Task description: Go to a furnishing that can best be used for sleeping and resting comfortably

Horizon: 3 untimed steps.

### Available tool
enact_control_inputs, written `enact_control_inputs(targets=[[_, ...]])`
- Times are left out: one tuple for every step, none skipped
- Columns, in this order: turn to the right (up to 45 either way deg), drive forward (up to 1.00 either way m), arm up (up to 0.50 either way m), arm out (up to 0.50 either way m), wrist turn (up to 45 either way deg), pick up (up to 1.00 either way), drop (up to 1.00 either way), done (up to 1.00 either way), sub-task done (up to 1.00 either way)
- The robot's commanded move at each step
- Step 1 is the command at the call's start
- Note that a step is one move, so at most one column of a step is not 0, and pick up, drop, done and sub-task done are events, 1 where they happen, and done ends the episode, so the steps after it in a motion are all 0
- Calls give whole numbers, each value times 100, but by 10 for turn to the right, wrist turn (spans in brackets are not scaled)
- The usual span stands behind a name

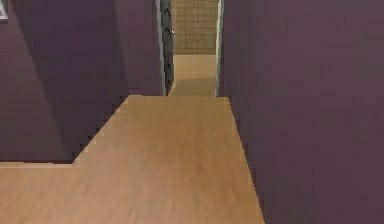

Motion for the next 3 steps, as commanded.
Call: enact_control_inputs(targets=[[0, 100, 0, 0, 0, 0, 0, 0, 0], [0, 100, 0, 0, 0, 0, 0, 0, 0], [0, 100, 0, 0, 0, 0, 0, 0, 0]])
